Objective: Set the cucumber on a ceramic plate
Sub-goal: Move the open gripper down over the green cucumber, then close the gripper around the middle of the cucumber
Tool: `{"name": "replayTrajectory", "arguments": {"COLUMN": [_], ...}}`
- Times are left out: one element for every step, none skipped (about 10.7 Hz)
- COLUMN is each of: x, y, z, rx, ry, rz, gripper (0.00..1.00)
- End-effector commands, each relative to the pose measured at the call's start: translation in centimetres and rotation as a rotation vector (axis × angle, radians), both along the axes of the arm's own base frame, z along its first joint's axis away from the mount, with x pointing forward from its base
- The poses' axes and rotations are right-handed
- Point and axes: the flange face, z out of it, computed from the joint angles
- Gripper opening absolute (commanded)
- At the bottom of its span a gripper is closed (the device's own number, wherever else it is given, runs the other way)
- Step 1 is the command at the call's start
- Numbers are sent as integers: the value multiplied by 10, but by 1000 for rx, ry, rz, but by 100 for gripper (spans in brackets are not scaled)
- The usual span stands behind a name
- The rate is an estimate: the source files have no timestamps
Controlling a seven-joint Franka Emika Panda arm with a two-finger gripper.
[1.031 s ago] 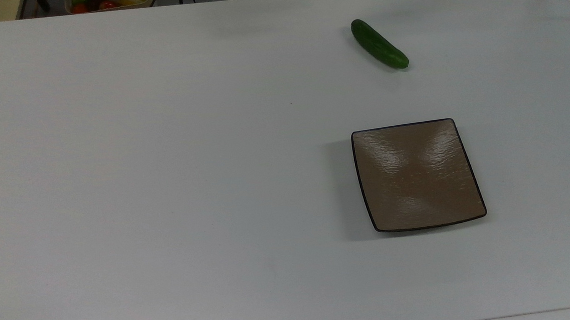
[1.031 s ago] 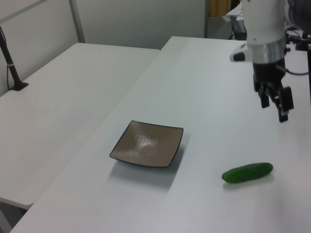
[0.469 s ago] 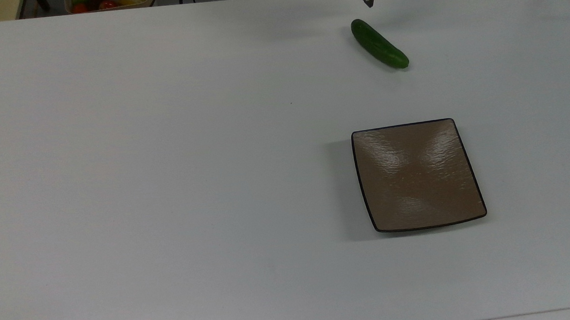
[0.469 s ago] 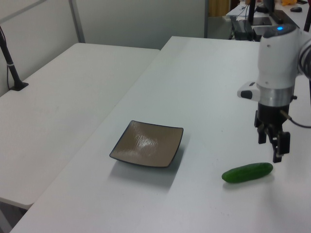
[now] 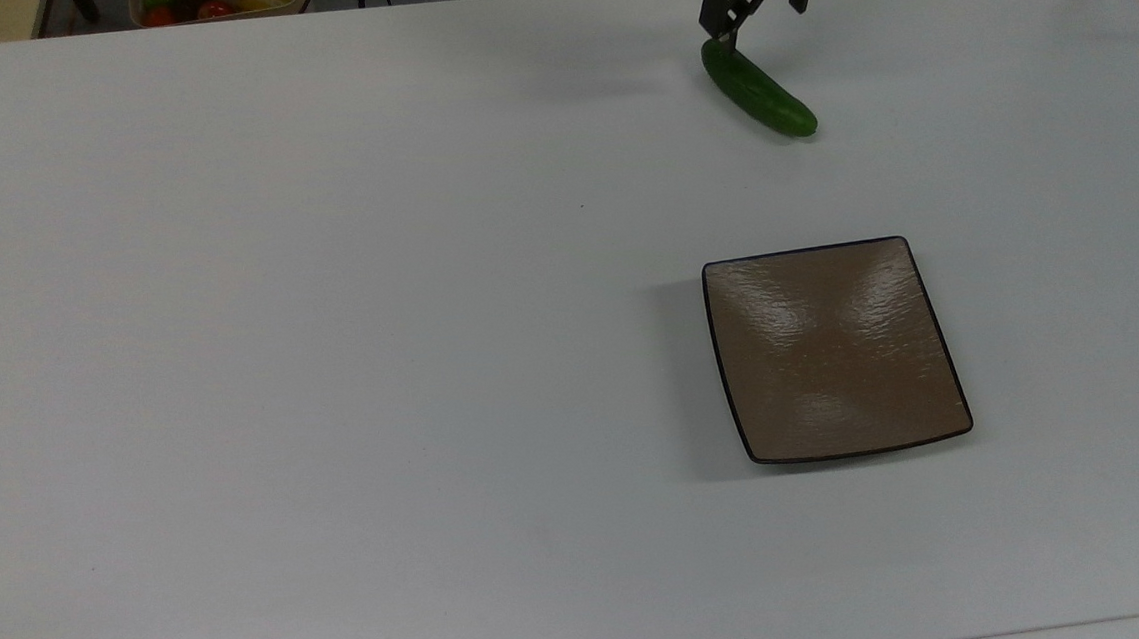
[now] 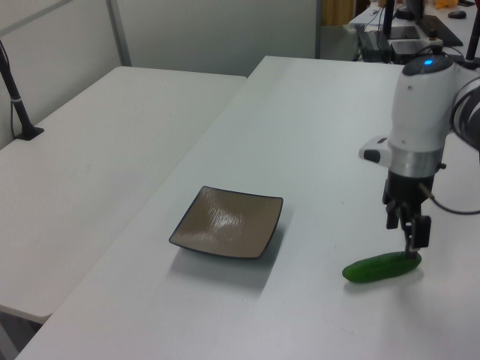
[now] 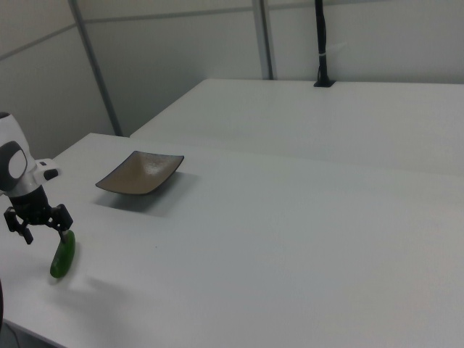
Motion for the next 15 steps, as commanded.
{"name": "replayTrajectory", "arguments": {"x": [9, 15, 17, 19, 20, 20, 20, 19, 20, 20, 20, 19, 19, 19, 21], "y": [4, 2, 3, 3, 4, 4, 5, 5, 6, 6, 6, 6, 5, 5, 7], "z": [-34, -43, -49, -56, -62, -66, -68, -70, -69, -70, -71, -73, -73, -72, -70], "rx": [-19, -15, -11, -21, -30, -35, -45, -48, -47, -47, -48, -50, -51, -52, -49], "ry": [-13, -10, -11, -12, -12, -18, -24, -24, -25, -23, -21, -17, -16, -16, -19], "rz": [-22, -29, -36, -37, -37, -44, -40, -37, -37, -38, -38, -38, -38, -41, -58], "gripper": [99, 97, 97, 97, 96, 95, 93, 86, 76, 61, 49, 42, 31, 18, 13]}}
